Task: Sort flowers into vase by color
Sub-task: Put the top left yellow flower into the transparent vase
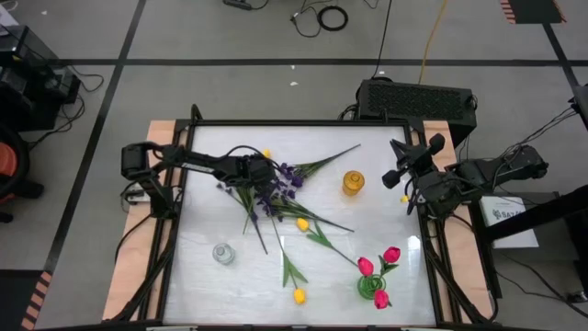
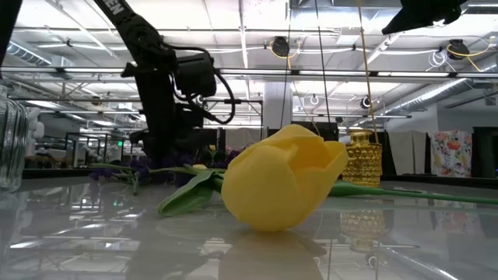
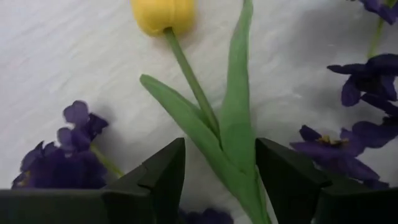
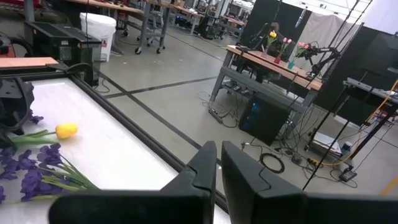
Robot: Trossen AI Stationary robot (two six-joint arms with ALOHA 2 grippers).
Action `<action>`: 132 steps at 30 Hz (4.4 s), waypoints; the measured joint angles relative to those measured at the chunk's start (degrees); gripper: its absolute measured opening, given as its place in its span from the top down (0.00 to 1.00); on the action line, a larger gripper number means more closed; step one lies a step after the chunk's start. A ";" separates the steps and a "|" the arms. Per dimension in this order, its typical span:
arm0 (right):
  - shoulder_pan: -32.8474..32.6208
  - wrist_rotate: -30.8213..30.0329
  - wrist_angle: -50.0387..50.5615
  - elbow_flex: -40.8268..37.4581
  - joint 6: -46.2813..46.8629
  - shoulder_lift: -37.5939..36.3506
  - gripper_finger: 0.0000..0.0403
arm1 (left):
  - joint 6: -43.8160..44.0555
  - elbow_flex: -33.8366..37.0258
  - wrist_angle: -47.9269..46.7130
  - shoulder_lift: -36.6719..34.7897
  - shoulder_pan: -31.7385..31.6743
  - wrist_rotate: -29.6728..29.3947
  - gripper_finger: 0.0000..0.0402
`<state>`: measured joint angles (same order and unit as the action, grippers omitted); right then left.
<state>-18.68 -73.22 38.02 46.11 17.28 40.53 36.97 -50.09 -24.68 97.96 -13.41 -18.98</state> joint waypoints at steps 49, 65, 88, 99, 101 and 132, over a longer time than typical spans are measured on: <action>-0.02 25.60 -52.13 6.67 -31.27 1.69 0.96 | -34.87 -5.18 32.55 -44.53 8.02 3.74 0.97; 7.02 56.91 -41.51 34.29 -24.78 39.82 0.95 | -34.68 -0.90 72.27 -36.50 12.01 18.92 0.97; 14.29 66.06 -45.44 41.86 -21.57 57.18 0.46 | -38.87 -0.90 76.62 -35.26 16.57 23.88 0.95; 14.91 69.14 -49.37 41.86 -21.60 57.18 0.49 | -39.30 -0.92 82.34 -31.75 16.55 23.95 0.94; 14.91 69.12 -49.37 41.86 -21.81 57.18 0.51 | -39.34 -0.92 84.61 -30.56 16.55 23.97 0.94; 14.91 66.59 -44.12 41.81 -21.32 55.53 1.00 | -36.33 -1.03 55.36 -42.06 16.48 20.17 0.47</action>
<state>-3.77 -6.63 -6.10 87.92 -4.04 96.06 0.64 -51.11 30.67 55.90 3.07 1.19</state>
